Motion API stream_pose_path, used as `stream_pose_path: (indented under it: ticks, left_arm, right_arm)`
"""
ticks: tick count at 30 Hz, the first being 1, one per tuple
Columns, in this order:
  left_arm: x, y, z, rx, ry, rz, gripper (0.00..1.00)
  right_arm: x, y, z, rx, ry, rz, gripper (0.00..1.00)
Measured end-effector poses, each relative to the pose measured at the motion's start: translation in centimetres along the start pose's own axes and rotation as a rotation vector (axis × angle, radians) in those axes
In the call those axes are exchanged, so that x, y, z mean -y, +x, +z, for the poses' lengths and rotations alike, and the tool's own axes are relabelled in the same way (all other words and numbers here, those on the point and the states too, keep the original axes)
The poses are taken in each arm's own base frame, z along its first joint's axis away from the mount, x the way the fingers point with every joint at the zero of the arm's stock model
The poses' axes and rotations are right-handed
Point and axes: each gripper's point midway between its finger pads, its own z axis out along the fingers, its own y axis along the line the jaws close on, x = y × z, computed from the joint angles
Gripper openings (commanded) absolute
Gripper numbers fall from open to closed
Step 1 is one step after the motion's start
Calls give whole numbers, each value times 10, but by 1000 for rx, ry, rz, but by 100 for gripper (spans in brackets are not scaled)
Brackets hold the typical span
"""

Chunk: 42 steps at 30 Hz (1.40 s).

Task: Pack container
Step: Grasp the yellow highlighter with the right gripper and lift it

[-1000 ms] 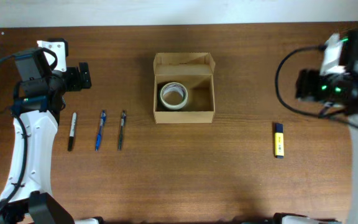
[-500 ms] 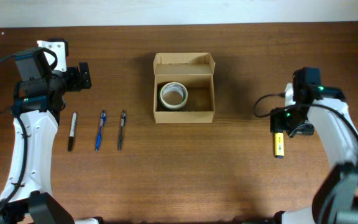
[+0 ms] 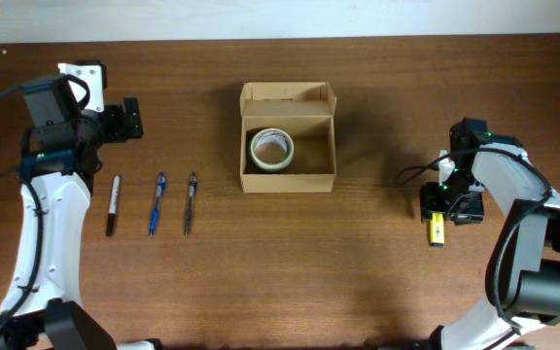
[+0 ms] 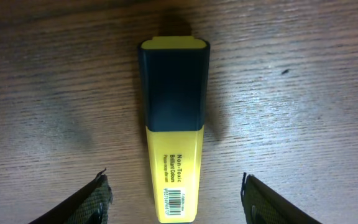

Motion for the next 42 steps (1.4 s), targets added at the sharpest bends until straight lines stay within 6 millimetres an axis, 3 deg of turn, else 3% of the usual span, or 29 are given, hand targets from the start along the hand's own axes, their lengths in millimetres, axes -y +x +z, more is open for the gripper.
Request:
stream_pose_path:
  ticks: [5, 11, 13, 16, 19, 22, 29, 33, 36, 39, 42]
  left_arm:
    - [0, 0, 0, 0, 0, 0, 99]
    - [0, 0, 0, 0, 0, 0, 99]
    - [0, 0, 0, -1, 0, 0, 99]
    - [0, 0, 0, 0, 0, 0, 99]
    - [0, 0, 0, -1, 0, 0, 99]
    - [0, 0, 0, 0, 0, 0, 99]
    - [0, 0, 0, 0, 0, 0, 99]
    - [0, 0, 0, 0, 0, 0, 99]
    - [0, 0, 0, 0, 0, 0, 99]
    - [0, 0, 0, 0, 0, 0, 99]
    - [0, 0, 0, 0, 0, 0, 99]
  right_arm:
    - [0, -7, 2, 33, 1, -9, 64]
    - [-1, 5, 18, 6, 0, -12, 63]
    - [-1, 5, 18, 5, -1, -12, 54]
    - [-2, 5, 18, 9, -3, -18, 30]
    - [-2, 3, 19, 15, -2, -22, 15]
    - [-2, 3, 18, 17, -2, -11, 8]
    - [-9, -4, 15, 40, -47, -17, 8]
    - [-26, -29, -18, 106, -155, -26, 8]
    - [-37, -61, -73, 223, -222, -46, 6]
    - [-51, -88, -154, 389, -257, -101, 4]
    - [-86, -92, -250, 585, -265, -250, 4]
